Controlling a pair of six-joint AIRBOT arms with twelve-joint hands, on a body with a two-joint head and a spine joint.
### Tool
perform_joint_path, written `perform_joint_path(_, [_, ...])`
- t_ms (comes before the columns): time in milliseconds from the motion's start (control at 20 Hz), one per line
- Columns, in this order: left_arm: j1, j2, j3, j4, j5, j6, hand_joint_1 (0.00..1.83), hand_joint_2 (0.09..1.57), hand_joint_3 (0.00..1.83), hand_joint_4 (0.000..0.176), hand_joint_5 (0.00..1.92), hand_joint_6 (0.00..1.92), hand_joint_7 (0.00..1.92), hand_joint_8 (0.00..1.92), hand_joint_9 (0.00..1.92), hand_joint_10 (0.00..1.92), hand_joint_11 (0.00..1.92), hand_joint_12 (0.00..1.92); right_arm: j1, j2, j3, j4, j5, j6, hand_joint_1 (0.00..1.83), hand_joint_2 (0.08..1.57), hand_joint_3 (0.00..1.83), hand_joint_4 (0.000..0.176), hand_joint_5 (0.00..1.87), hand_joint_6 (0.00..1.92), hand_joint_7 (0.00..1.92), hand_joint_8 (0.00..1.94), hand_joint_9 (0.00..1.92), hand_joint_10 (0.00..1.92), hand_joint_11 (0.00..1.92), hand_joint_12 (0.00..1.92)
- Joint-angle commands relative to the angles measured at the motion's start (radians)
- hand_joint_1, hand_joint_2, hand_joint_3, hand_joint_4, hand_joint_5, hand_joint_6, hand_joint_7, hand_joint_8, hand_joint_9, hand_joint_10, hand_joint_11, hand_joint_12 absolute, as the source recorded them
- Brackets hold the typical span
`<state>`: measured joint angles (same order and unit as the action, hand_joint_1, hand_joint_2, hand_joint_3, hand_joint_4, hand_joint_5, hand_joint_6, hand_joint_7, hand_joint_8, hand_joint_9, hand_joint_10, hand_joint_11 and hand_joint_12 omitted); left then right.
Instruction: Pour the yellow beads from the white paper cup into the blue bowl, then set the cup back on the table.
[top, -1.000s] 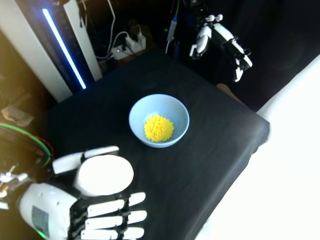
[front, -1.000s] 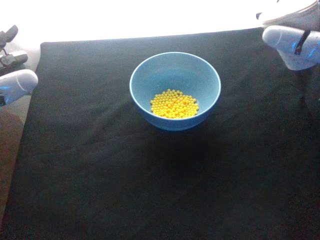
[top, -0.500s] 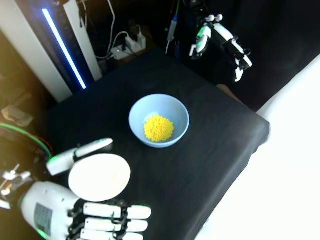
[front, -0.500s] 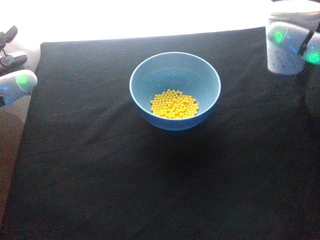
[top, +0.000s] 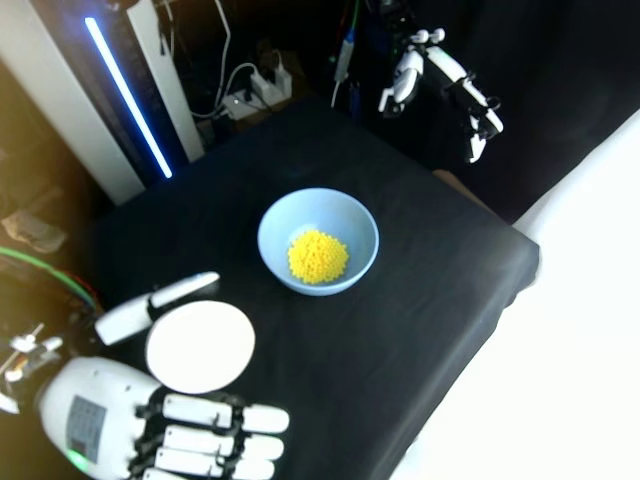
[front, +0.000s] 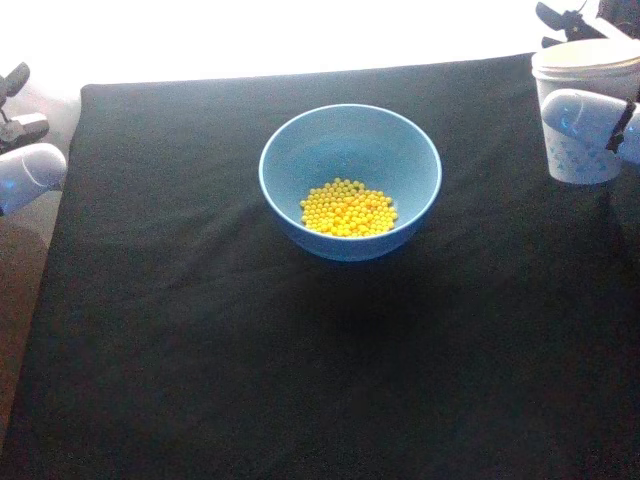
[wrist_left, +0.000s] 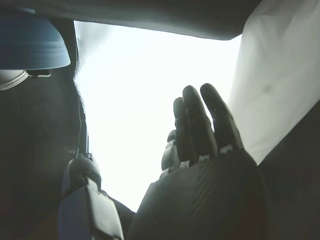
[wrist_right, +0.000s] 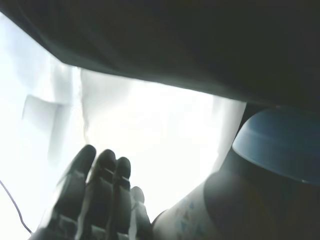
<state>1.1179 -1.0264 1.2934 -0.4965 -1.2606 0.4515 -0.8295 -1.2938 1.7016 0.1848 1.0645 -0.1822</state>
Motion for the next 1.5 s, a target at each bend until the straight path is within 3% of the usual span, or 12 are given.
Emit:
perform_joint_path(0, [0.004,0.001,0.002,-0.011,-0.124,-0.010,0.18,0.90,0.01,0.144,0.00,0.00,0.44,0.00,0.52,0.01,0.15,0.78,0.003,-0.001,0.015,0.035,0.169,0.008,0.00,0.88,0.00,0.176,0.00,0.00,0.31,0.00,0.30,0.00,0.00,0.63])
perform_joint_path(100, [0.016,0.000,0.002,-0.013,-0.125,-0.012,0.16,0.92,0.01,0.150,0.00,0.00,0.43,0.00,0.51,0.00,0.15,0.78,-0.010,-0.010,0.022,0.035,0.171,0.002,0.00,0.88,0.00,0.176,0.00,0.00,0.30,0.01,0.27,0.01,0.00,0.42])
perform_joint_path(300, [0.037,0.000,0.000,-0.024,-0.142,-0.014,0.23,0.89,0.00,0.175,0.01,0.00,0.42,0.00,0.49,0.00,0.09,0.81,-0.045,-0.024,0.024,0.040,0.177,-0.012,0.00,0.88,0.00,0.176,0.00,0.00,0.33,0.00,0.31,0.01,0.00,0.72])
perform_joint_path(600, [0.045,-0.002,-0.004,-0.021,-0.149,-0.015,0.23,0.91,0.00,0.176,0.00,0.00,0.41,0.00,0.48,0.00,0.10,0.67,-0.100,-0.041,0.023,0.044,0.181,-0.024,0.00,0.92,0.00,0.176,0.00,0.00,0.27,0.00,0.28,0.00,0.00,0.63])
perform_joint_path(700, [0.047,-0.003,-0.006,-0.021,-0.154,-0.015,0.25,0.90,0.00,0.170,0.00,0.00,0.41,0.01,0.48,0.00,0.13,0.68,-0.116,-0.047,0.022,0.046,0.181,-0.026,0.00,0.92,0.00,0.176,0.00,0.00,0.30,0.00,0.30,0.00,0.00,0.69])
perform_joint_path(800, [0.047,-0.005,-0.007,-0.019,-0.161,-0.016,0.25,0.88,0.00,0.175,0.00,0.00,0.41,0.00,0.48,0.00,0.13,0.73,-0.126,-0.047,0.016,0.046,0.181,-0.026,0.00,0.92,0.00,0.176,0.00,0.00,0.39,0.00,0.41,0.02,0.00,0.97])
perform_joint_path(900, [0.047,-0.006,-0.008,-0.016,-0.168,-0.018,0.24,0.88,0.00,0.165,0.00,0.00,0.41,0.00,0.48,0.00,0.11,0.73,-0.140,-0.046,0.005,0.046,0.181,-0.026,0.00,0.96,0.01,0.176,0.00,0.00,0.41,0.00,0.44,0.01,0.00,1.07])
perform_joint_path(1050, [0.046,-0.005,-0.011,-0.011,-0.177,-0.020,0.24,0.86,0.00,0.176,0.00,0.00,0.39,0.00,0.46,0.00,0.10,0.71,-0.160,-0.038,-0.015,0.046,0.181,-0.026,0.00,0.95,0.00,0.176,0.00,0.00,0.40,0.00,0.42,0.00,0.00,0.93])
perform_joint_path(1200, [0.046,-0.005,-0.015,-0.009,-0.186,-0.020,0.27,0.84,0.00,0.176,0.00,0.00,0.40,0.01,0.48,0.01,0.11,0.71,-0.173,-0.028,-0.032,0.041,0.181,-0.026,0.00,1.02,0.01,0.165,0.00,0.00,0.39,0.00,0.41,0.01,0.00,1.01])
perform_joint_path(1250, [0.046,-0.005,-0.016,-0.007,-0.187,-0.020,0.26,0.84,0.00,0.176,0.00,0.00,0.40,0.01,0.49,0.01,0.12,0.71,-0.179,-0.021,-0.042,0.039,0.181,-0.026,0.00,1.00,0.00,0.174,0.00,0.00,0.37,0.00,0.40,0.00,0.00,0.96])
perform_joint_path(1300, [0.046,-0.005,-0.016,-0.007,-0.187,-0.020,0.25,0.85,0.00,0.176,0.00,0.00,0.40,0.00,0.48,0.01,0.11,0.70,-0.182,-0.016,-0.048,0.037,0.181,-0.026,0.00,1.01,0.00,0.157,0.00,0.00,0.35,0.00,0.38,0.00,0.00,0.92])
perform_joint_path(1450, [0.046,-0.005,-0.018,-0.007,-0.191,-0.020,0.23,0.84,0.00,0.176,0.00,0.00,0.42,0.01,0.51,0.01,0.16,0.71,-0.191,-0.002,-0.072,0.024,0.180,-0.026,0.03,1.00,0.00,0.156,0.00,0.00,0.28,0.00,0.28,0.00,0.00,0.74])
